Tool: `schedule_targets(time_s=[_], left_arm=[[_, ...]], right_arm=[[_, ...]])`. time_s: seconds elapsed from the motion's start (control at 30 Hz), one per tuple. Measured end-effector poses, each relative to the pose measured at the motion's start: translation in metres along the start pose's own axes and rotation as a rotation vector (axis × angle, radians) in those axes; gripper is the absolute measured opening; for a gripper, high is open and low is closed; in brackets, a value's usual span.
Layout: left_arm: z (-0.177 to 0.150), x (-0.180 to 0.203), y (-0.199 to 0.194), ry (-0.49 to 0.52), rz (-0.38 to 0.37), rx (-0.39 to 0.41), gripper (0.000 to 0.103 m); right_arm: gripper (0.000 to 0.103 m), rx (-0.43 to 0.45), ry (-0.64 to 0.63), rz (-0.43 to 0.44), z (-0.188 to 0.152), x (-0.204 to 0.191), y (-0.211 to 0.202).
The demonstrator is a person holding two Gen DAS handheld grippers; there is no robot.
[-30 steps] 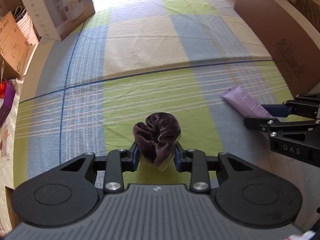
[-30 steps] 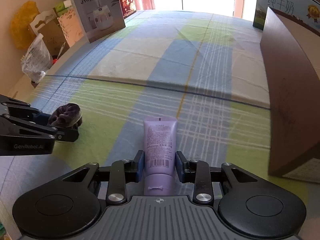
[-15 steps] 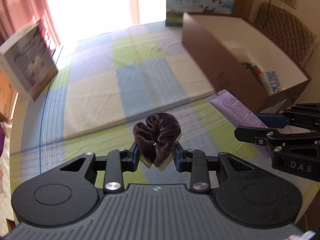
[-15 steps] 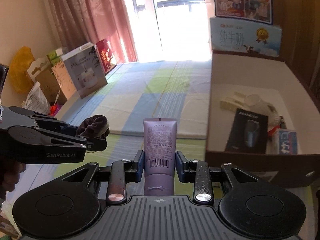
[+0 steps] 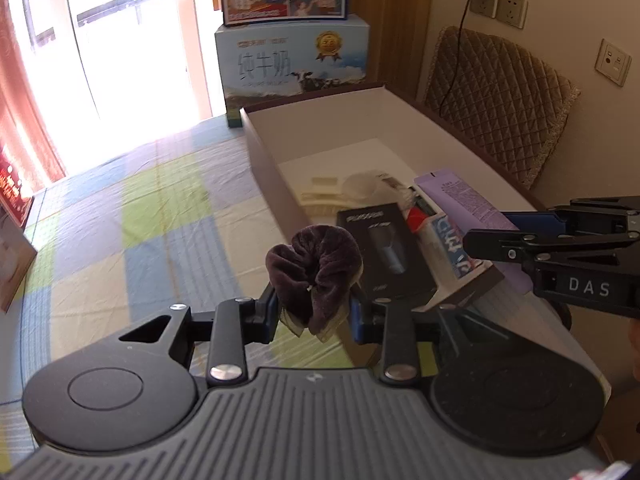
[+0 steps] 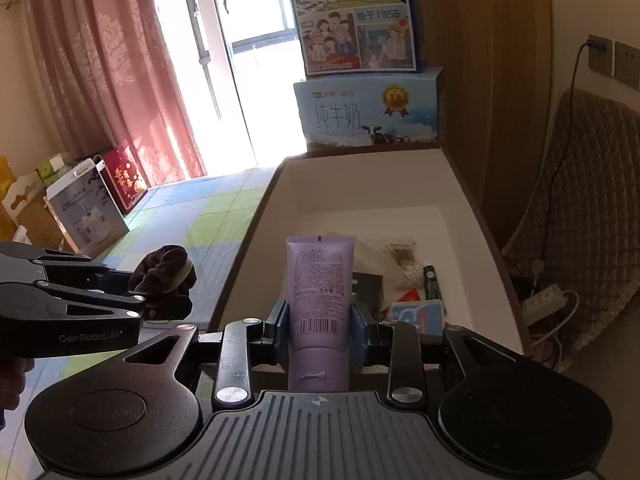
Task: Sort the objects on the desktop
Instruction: 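Carry the lavender tube and scrunchie over the brown box with both tools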
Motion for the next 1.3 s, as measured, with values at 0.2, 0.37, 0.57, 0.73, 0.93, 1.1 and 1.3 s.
schedule_targets(time_s=[0.2, 0.37, 0.57, 0.73, 0.93, 1.1, 1.3], left_arm=[[0.026, 0.025, 0.017, 0.009, -0.014, 0.003, 0.029], [0.045, 0.037, 0.037, 0.010, -0.016, -0.011, 0.029], [0.069, 0.039, 0.075, 0.000, 0.013, -0.056, 0.029], [0.092, 0.033, 0.101, -0.019, 0.020, -0.072, 0.029], [0.123, 0.029, 0.132, -0.034, 0.010, -0.089, 0.029], [0.150, 0.025, 0.164, -0.026, 0.017, -0.107, 0.029], [0.170, 0.014, 0.199, -0.024, 0.035, -0.148, 0.029]], right_arm=[[0.030, -0.015, 0.016, 0.002, 0.010, 0.032, 0.008], [0.030, -0.034, 0.008, -0.005, 0.024, 0.054, 0.028], [0.030, -0.068, -0.008, -0.019, 0.047, 0.080, 0.064], [0.030, -0.085, -0.051, -0.032, 0.072, 0.092, 0.093], [0.030, -0.114, -0.097, -0.051, 0.093, 0.098, 0.130], [0.030, -0.138, -0.120, -0.066, 0.104, 0.103, 0.154], [0.030, -0.133, -0.158, -0.085, 0.118, 0.106, 0.170]])
Point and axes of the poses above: each gripper's, at about its wrist camera, not at the fingertips, and y roughly the way its jaws point, x to its right, z to its top, the point moved 5 cm from there along y, roughly the way its jaws point, and after that the axes turned 8 degrees about -x, right-handed, at the moved point
